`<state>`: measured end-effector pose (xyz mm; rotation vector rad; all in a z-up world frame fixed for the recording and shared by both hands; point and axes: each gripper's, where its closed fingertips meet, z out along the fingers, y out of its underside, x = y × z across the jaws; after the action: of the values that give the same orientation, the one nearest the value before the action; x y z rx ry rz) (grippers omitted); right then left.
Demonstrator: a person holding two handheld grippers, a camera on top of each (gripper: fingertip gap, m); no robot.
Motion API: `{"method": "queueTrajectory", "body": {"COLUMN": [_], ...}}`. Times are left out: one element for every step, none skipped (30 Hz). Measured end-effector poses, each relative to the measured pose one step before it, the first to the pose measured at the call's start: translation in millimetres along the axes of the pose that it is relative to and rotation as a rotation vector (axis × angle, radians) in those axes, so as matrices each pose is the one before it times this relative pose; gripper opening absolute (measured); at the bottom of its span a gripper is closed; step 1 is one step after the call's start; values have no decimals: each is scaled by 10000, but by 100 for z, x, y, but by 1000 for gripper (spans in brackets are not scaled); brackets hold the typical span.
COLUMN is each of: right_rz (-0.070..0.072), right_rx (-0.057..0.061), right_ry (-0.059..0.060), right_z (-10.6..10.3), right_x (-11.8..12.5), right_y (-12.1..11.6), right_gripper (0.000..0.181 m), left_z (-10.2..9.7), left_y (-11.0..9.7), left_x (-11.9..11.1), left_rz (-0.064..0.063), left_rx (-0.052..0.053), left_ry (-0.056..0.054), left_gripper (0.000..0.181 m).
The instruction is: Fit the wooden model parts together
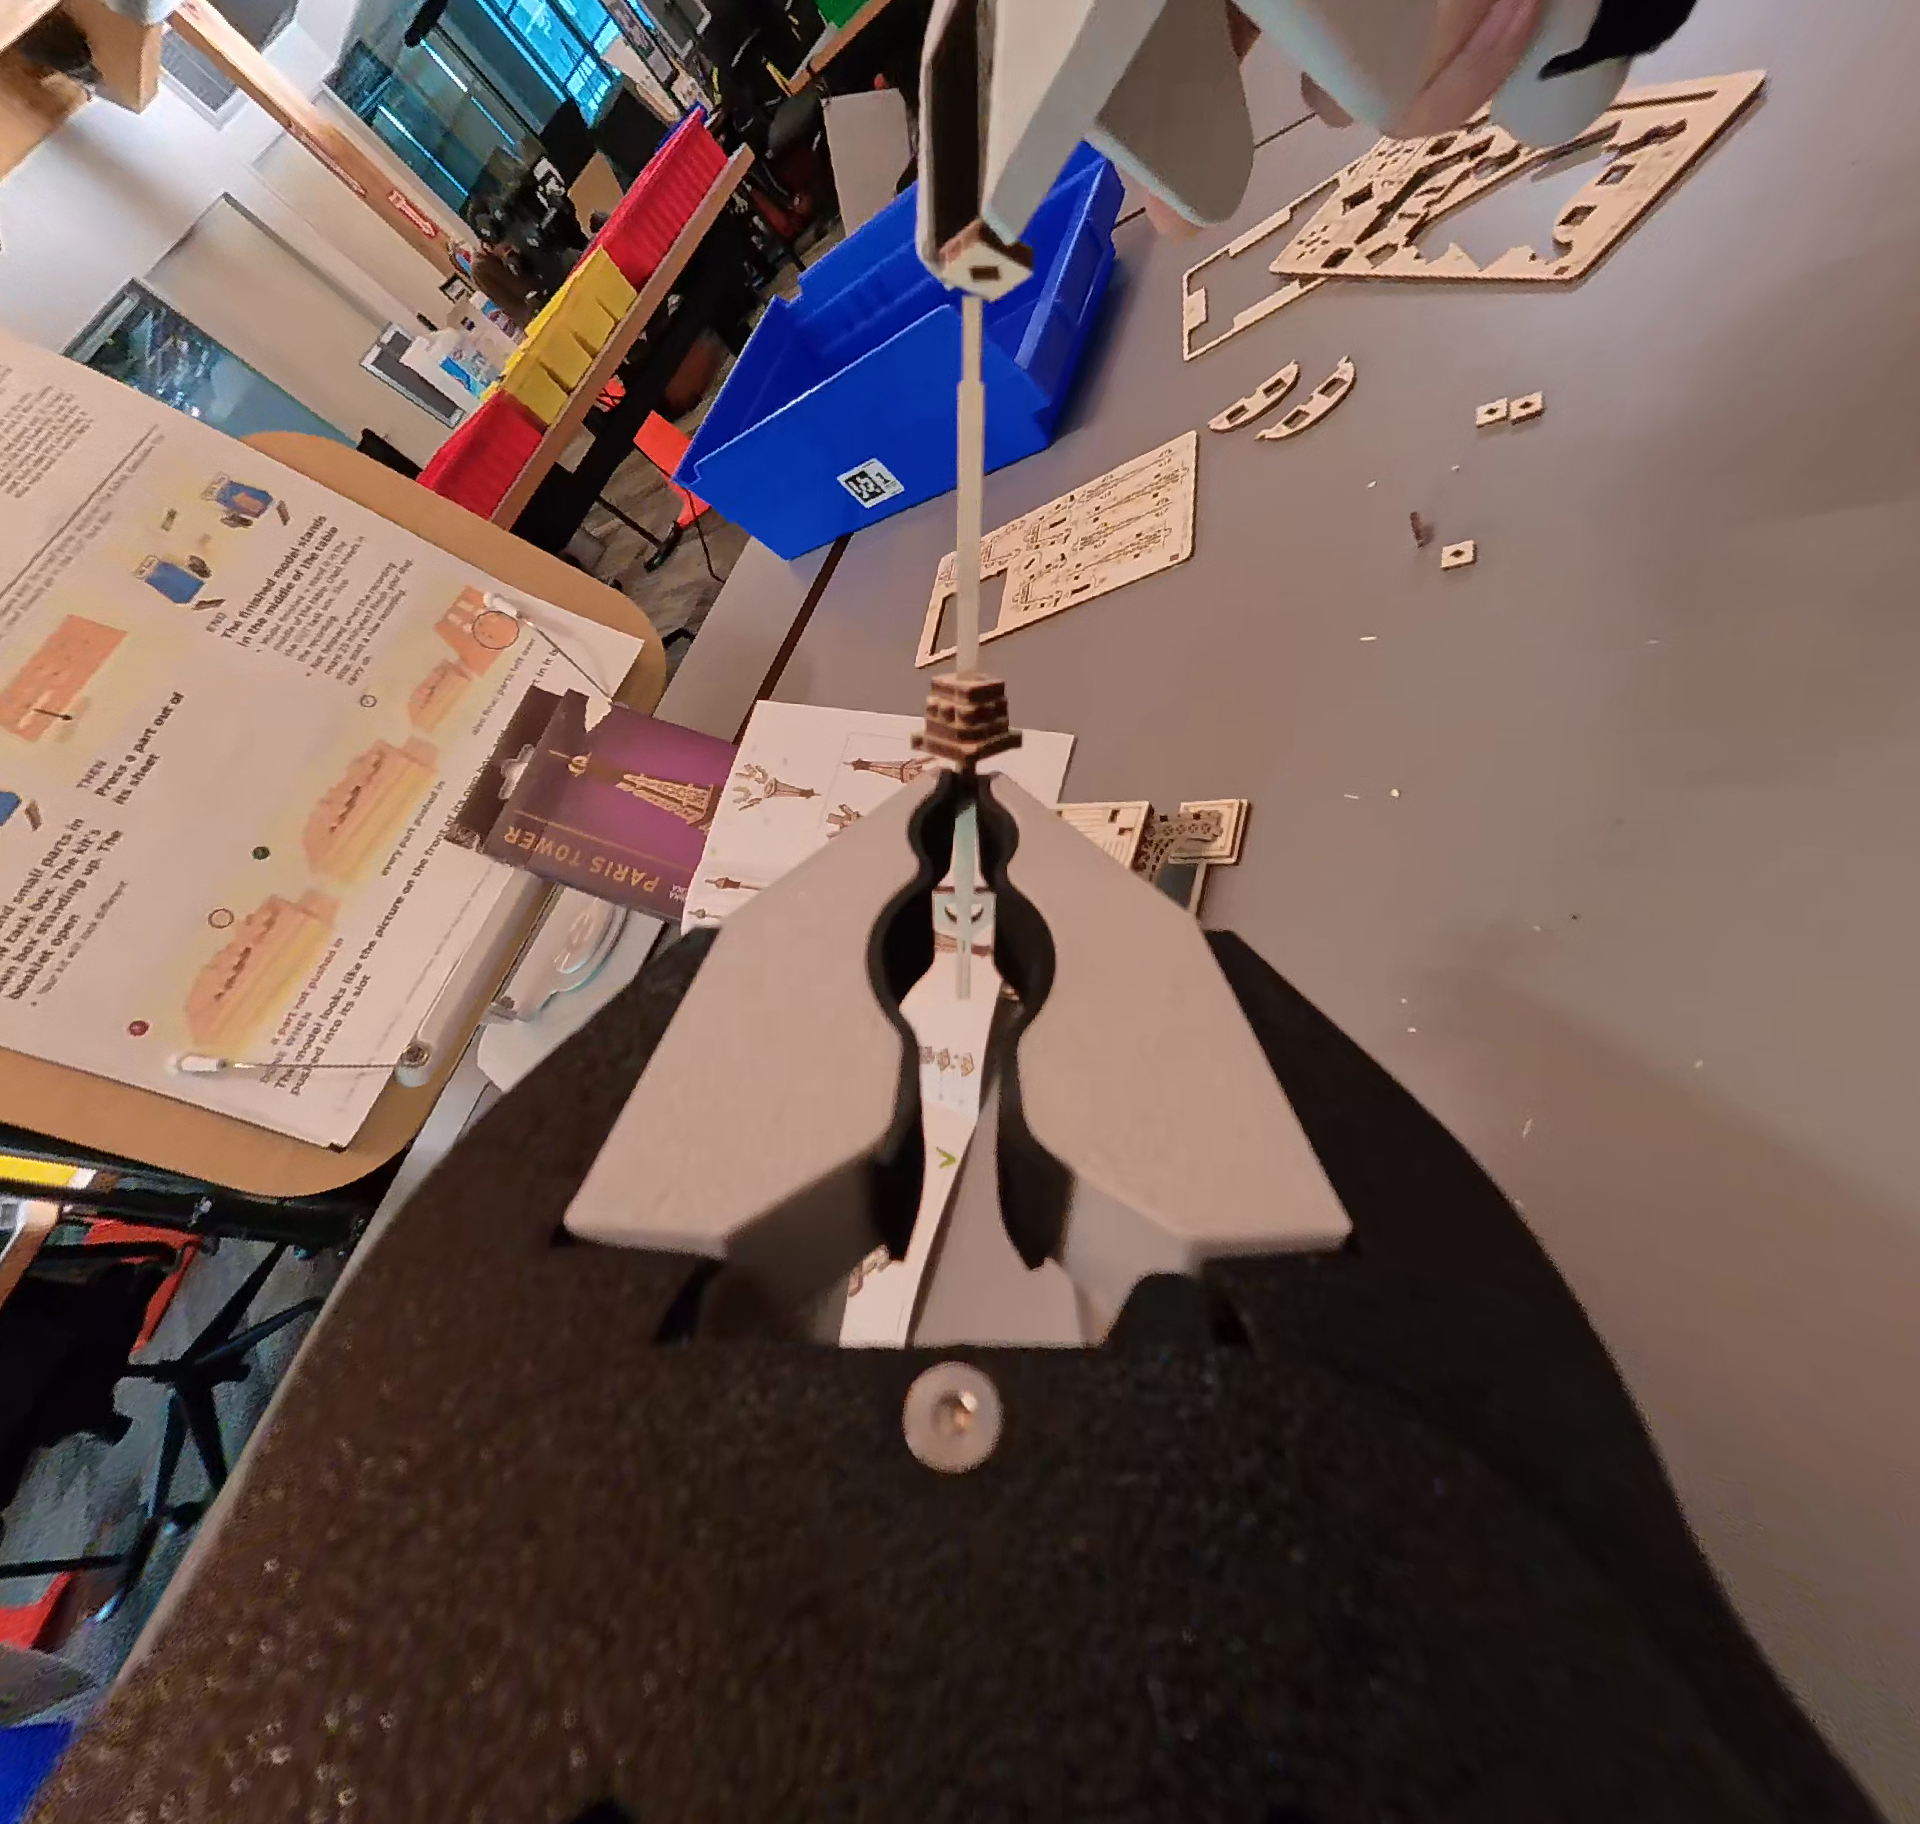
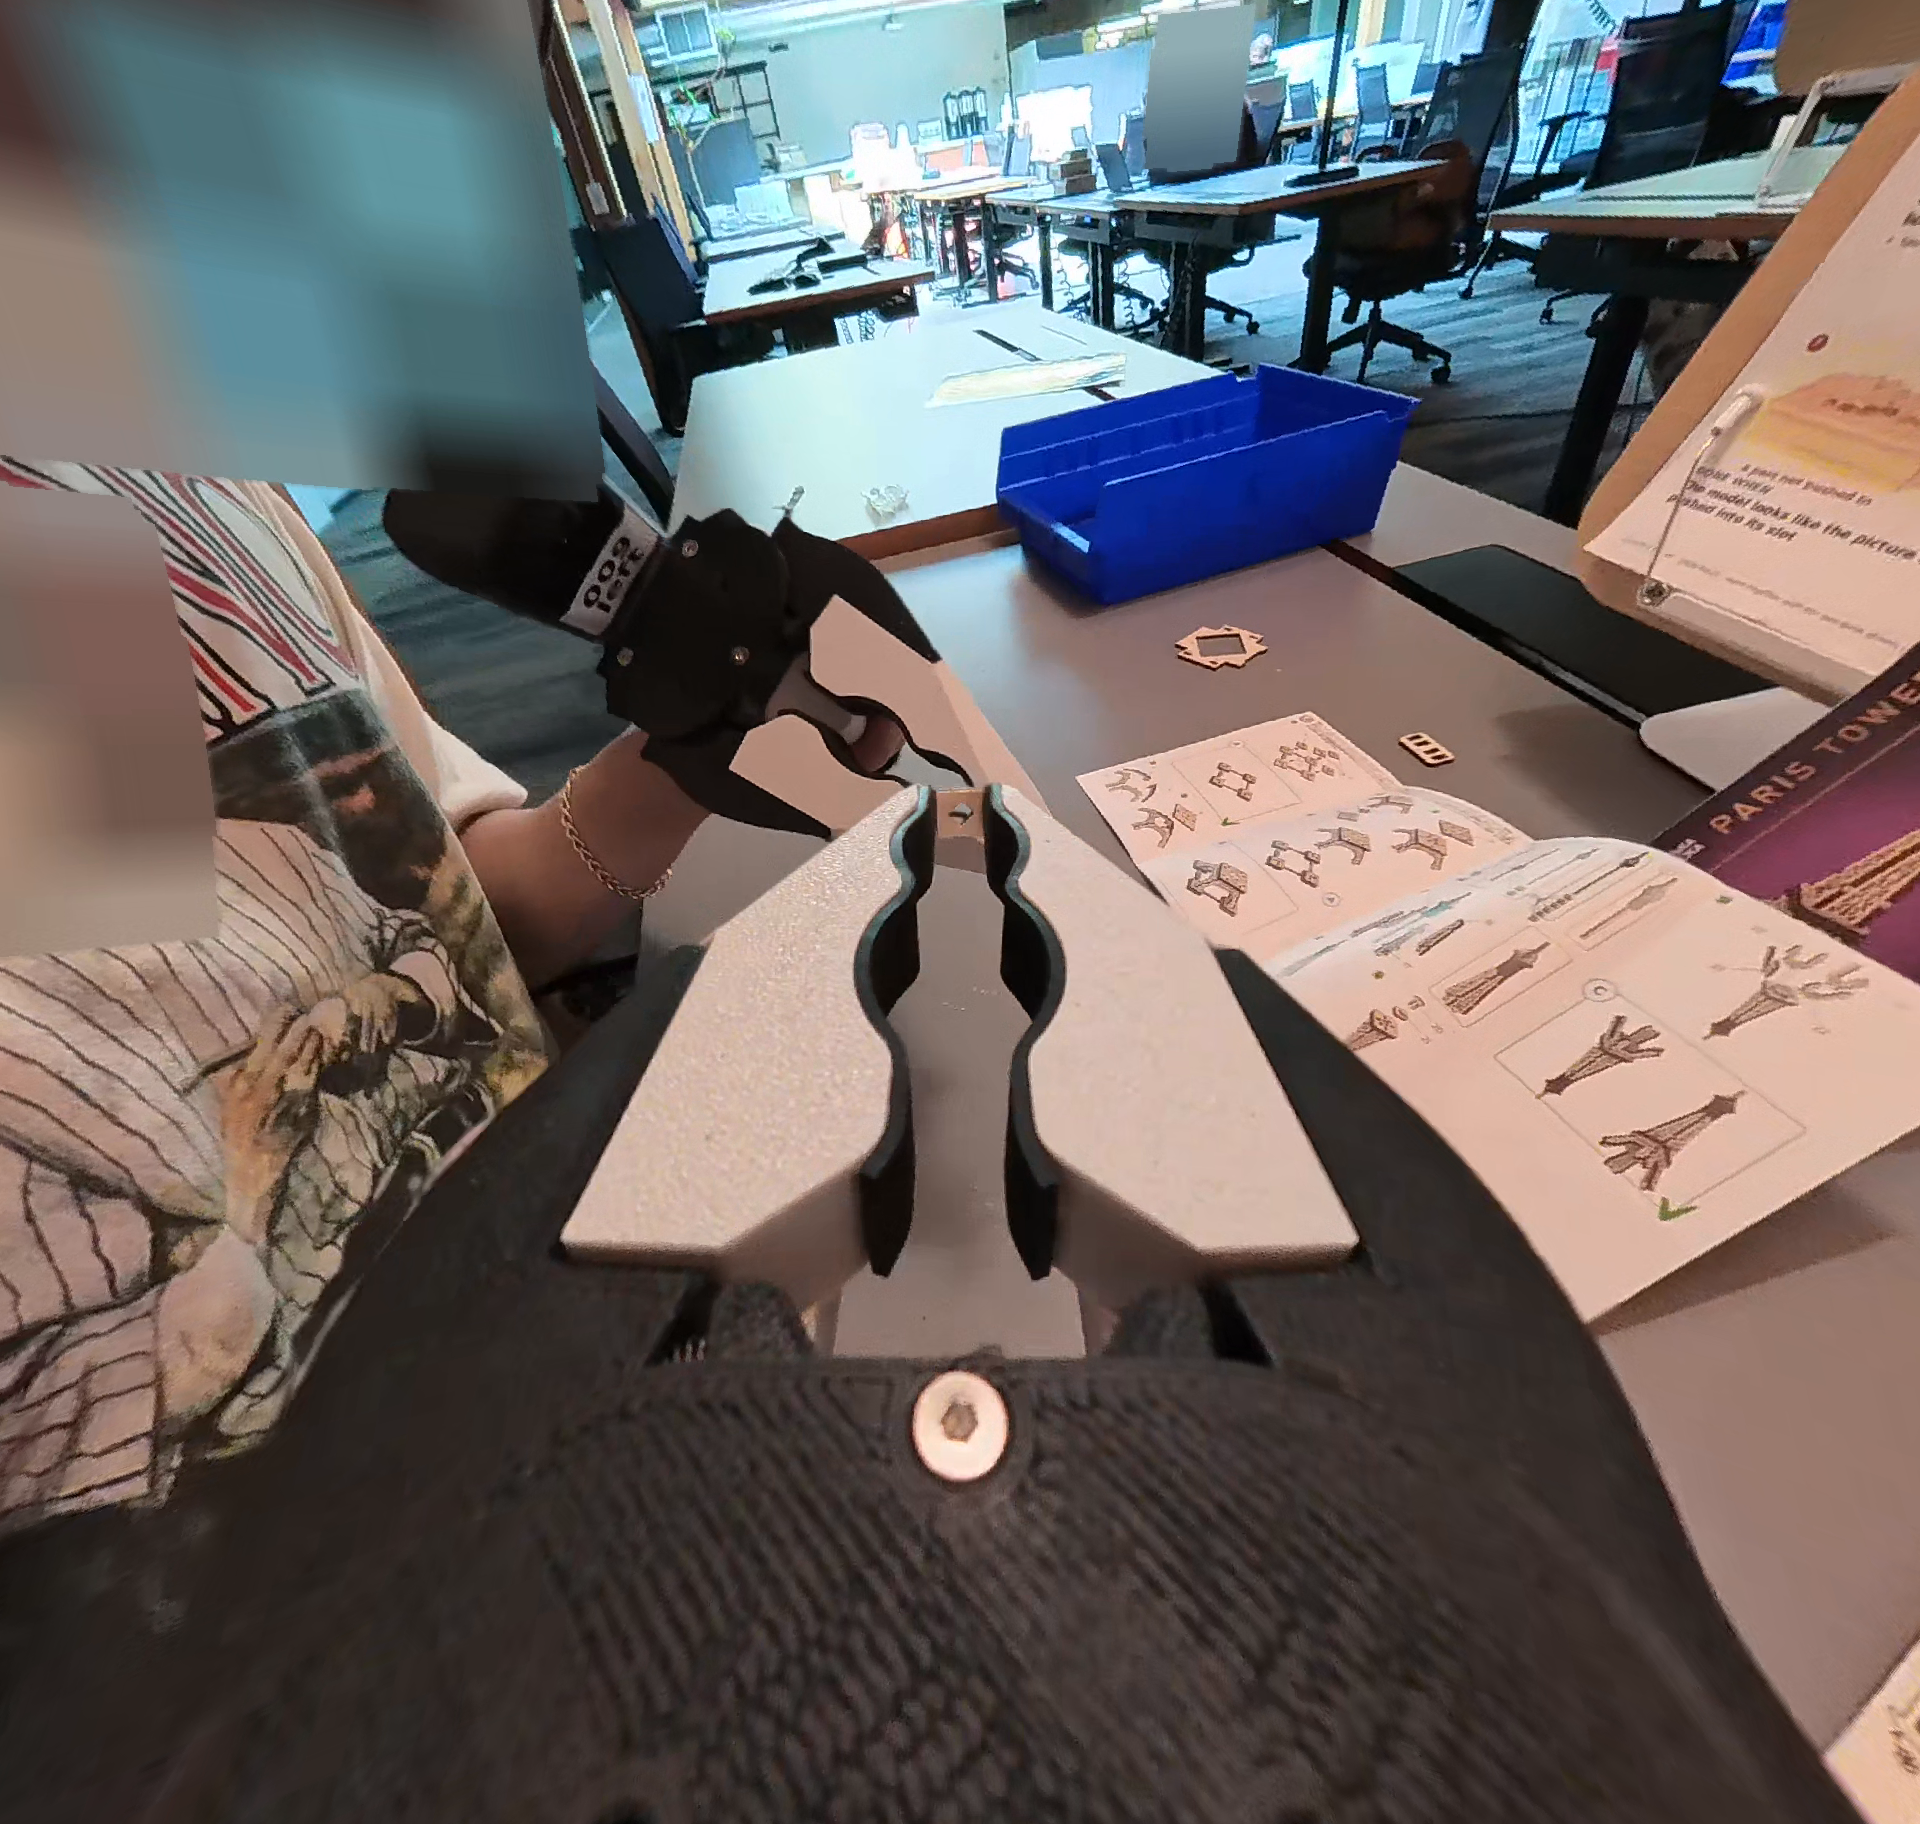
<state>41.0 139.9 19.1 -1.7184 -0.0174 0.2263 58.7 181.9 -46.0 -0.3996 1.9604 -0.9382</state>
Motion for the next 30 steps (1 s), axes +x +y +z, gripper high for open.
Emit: {"method": "queueTrajectory", "body": {"right_rz": [-169,-156,-190,-215,-148,-49,-42,-104,-114,-101,-81,-63,-71,-80,-35,-31,-95,-114,-55,-59,-154,-174,-131,-174,-295,-345,-307,-249,-218,-206], "right_rx": [-49,-86,-106,-56,-59,-100,-90,-93,-88,-36,-49,-78,-53,29,27,-52,-79,-46,-29,-88,-154,-109,-63,-126,-256,-286,-263,-218,-164,-140], "right_ry": [52,69,203,290,78,-78,22,6,-42,-1,76,7,-29,8,-8,3,77,43,1,95,155,33,11,129,166,122,116,93,79,34], "right_z": [-2,-4,-16,-44,-44,-8,30,63,58,48,14,3,-4,6,7,3,1,-11,7,0,20,24,50,48,50,47,50,54,38,24], "right_x": [13,55,267,390,90,-110,29,-46,-127,-62,59,-29,-76,-52,-54,-26,84,5,-54,115,181,-35,-79,105,143,49,48,45,45,-5], "right_y": [-15,27,38,-16,7,78,67,97,91,-5,5,54,3,-112,-119,0,51,11,-13,60,145,40,-76,-20,186,211,160,99,35,37], "right_gripper": [6,6,6,6,6,6,6,6,6,6,6,6,6,6,6,6,6,6,6,6,6,6,6,6,6,6,6,6,6,6], "left_z": [-17,-16,-5,-5,-18,-25,4,25,27,22,1,-11,-14,8,1,-16,-27,-18,-8,-1,-9,5,-2,-6,1,9,22,22,20,30], "left_y": [0,-1,69,67,15,-20,-21,-15,5,42,20,23,-9,-44,-43,11,14,-9,-10,53,54,24,0,27,92,104,81,49,26,20], "left_x": [-14,-14,-41,-43,-35,-22,34,52,45,-20,-20,0,6,18,36,-18,-31,21,23,-25,-24,37,26,-16,-10,19,-6,12,21,6], "left_rz": [-40,-28,-19,4,-4,-27,-28,-5,14,30,6,9,13,-19,-13,22,33,9,-1,12,11,-12,-18,-15,2,16,9,6,-16,-4], "left_rx": [32,28,-28,-27,-2,16,9,12,-16,-31,-23,-16,10,21,10,-32,-36,-10,-8,-36,-42,-16,10,-14,-48,-47,-35,-18,-12,-3], "left_ry": [21,10,-6,-9,-10,-3,27,30,13,-21,-16,5,7,12,15,-19,-27,7,8,-12,-8,28,18,2,6,25,-1,11,15,6], "left_gripper": [1,1,1,1,1,1,1,1,1,0,1,0,1,0,0,0,1,1,1,1,1,1,1,1,1,1,1,1,1,1]}}
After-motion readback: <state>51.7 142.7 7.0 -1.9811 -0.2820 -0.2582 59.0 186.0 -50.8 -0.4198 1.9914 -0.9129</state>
